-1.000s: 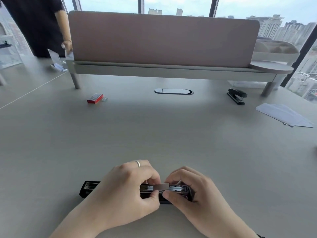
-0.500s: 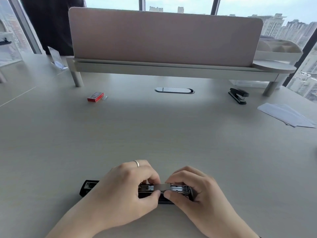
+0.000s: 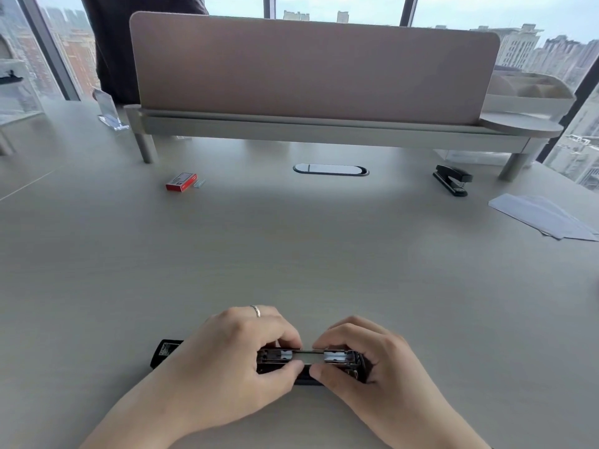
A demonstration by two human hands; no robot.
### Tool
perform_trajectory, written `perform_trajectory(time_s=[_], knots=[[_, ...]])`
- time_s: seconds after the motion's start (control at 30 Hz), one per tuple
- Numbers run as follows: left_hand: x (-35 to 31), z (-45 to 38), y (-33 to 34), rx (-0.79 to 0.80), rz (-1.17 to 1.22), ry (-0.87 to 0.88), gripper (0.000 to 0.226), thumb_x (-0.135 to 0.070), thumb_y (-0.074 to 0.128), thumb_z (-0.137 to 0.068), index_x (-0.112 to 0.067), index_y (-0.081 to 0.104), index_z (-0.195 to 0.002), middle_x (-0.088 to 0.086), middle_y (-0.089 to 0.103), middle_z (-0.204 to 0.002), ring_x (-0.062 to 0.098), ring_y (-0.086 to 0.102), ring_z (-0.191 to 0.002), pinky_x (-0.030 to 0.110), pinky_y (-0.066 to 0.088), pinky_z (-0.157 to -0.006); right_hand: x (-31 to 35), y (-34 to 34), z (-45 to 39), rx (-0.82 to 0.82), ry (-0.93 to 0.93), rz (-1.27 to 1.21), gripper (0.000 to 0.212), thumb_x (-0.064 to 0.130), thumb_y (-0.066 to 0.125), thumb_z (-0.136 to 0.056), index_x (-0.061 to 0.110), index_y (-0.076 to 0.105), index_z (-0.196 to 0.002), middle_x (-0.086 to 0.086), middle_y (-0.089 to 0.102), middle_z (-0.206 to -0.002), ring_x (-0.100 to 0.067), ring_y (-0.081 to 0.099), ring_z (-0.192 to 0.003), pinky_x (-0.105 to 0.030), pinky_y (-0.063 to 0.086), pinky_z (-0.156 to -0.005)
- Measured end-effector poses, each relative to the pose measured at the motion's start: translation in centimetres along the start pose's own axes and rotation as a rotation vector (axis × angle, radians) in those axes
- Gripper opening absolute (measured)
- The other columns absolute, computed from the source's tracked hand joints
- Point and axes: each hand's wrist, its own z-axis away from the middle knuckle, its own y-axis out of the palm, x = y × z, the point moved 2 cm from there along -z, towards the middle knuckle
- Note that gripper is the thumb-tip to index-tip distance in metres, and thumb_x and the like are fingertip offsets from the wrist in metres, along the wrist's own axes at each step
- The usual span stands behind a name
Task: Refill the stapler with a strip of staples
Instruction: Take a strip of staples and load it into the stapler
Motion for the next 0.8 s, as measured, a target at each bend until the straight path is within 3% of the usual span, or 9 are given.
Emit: perform_trajectory(time_s=[0.17,0.33,0.47,0.6,0.73,0.8], knots=[[-0.1,0.4,-0.3,0.019,-0.021,0.013,0.017,-0.047,0.064,-0.076,-0.037,0.064,-0.089,-0.019,0.065,-0.082,-0.001,0.059,-0.072,0.009,0.042,-0.060,-0.2,-0.1,-0.1,0.032,0.033,0.020,0.016,0.036,0.078,-0.075,0.039,0.069,-0.088,0.019,0.064,-0.105,-0.005,0.066,-0.092,-0.012,0.049,-0.069],[0.2,0.9,-0.4,0.052,-0.088,0.024,0.010,-0.045,0.062,-0.078,-0.039,0.063,-0.086,-0.027,0.064,-0.085,-0.003,0.058,-0.069,0.003,0.038,-0.058,-1.3,-0.8,0.6,0.053,0.096,0.116,0.021,0.047,0.077,-0.069,0.041,0.069,-0.088,0.030,0.059,-0.112,-0.001,0.060,-0.097,-0.009,0.037,-0.071],[0.2,1.2,-0.4,0.048,-0.117,0.033,0.009,-0.045,0.062,-0.078,-0.041,0.063,-0.086,-0.032,0.062,-0.089,-0.008,0.057,-0.069,0.002,0.038,-0.058,-2.1,-1.9,1.3,0.029,0.112,0.119,0.025,0.048,0.077,-0.066,0.039,0.071,-0.088,0.029,0.062,-0.110,-0.001,0.058,-0.107,-0.013,0.045,-0.081],[-0.3,0.8,0.1,0.040,-0.136,0.062,0.010,-0.045,0.062,-0.079,-0.041,0.066,-0.088,-0.030,0.063,-0.089,-0.018,0.049,-0.067,-0.004,0.032,-0.060,-2.3,-1.8,1.3,-0.010,0.094,0.139,0.031,0.059,0.063,-0.066,0.040,0.069,-0.088,0.029,0.063,-0.107,-0.001,0.056,-0.107,-0.009,0.043,-0.083],[-0.8,0.2,0.9,0.013,-0.130,0.101,0.011,-0.045,0.059,-0.083,-0.039,0.065,-0.090,-0.026,0.064,-0.092,-0.009,0.058,-0.074,0.016,0.053,-0.066,-2.3,-1.6,1.2,-0.034,0.077,0.179,0.034,0.061,0.056,-0.069,0.038,0.069,-0.089,0.027,0.063,-0.107,0.000,0.056,-0.104,-0.007,0.040,-0.081],[-1.3,-0.2,1.2,0.004,-0.138,0.121,0.011,-0.044,0.059,-0.083,-0.038,0.065,-0.090,-0.024,0.064,-0.091,-0.011,0.054,-0.071,0.013,0.049,-0.063,-2.4,-1.6,1.3,-0.032,0.075,0.186,0.034,0.060,0.057,-0.069,0.037,0.070,-0.090,0.027,0.063,-0.107,0.000,0.056,-0.103,-0.007,0.040,-0.081]])
